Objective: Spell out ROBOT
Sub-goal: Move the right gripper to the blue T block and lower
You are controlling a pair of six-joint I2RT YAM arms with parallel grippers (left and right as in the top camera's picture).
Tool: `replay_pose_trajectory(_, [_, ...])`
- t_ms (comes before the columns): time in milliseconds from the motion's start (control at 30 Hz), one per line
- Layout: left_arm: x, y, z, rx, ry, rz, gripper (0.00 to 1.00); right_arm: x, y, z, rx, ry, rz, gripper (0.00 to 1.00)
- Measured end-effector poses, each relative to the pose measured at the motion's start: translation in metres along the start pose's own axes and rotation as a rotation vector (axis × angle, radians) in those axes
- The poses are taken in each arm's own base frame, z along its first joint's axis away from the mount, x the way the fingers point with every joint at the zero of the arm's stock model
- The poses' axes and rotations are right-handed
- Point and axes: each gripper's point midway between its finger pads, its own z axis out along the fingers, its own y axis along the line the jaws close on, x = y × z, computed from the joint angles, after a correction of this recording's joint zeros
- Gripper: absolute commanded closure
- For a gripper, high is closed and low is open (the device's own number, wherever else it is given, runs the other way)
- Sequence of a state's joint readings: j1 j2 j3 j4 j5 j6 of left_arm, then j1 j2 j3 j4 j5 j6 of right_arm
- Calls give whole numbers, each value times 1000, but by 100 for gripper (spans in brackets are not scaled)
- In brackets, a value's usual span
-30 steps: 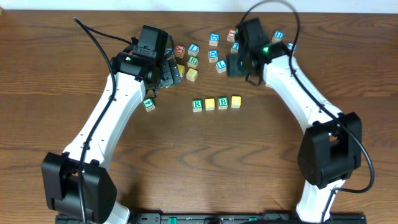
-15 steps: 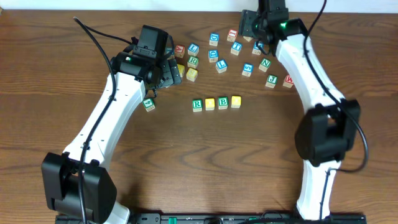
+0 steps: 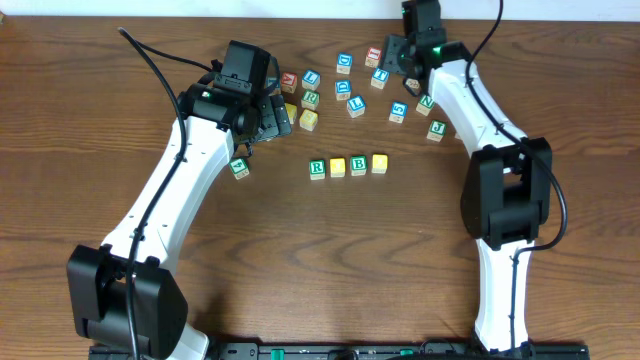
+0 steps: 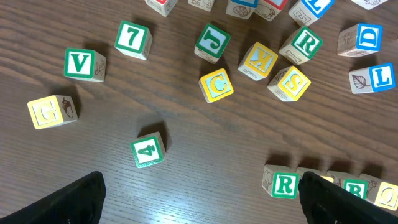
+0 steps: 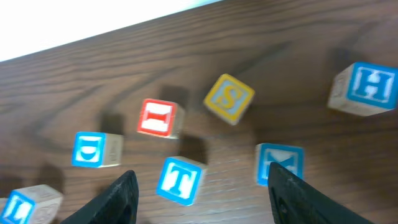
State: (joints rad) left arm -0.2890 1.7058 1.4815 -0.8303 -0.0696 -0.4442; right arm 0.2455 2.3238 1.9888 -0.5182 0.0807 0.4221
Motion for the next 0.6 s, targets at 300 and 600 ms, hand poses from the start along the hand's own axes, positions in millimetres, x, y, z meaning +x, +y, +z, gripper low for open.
replay_pose_trajectory(300, [0,0,0,0,0,0,2,14,14,13,7,0,112,41])
replay_pose_trajectory(600, [0,0,0,0,0,0,2,21,7,24,37,5,144,41])
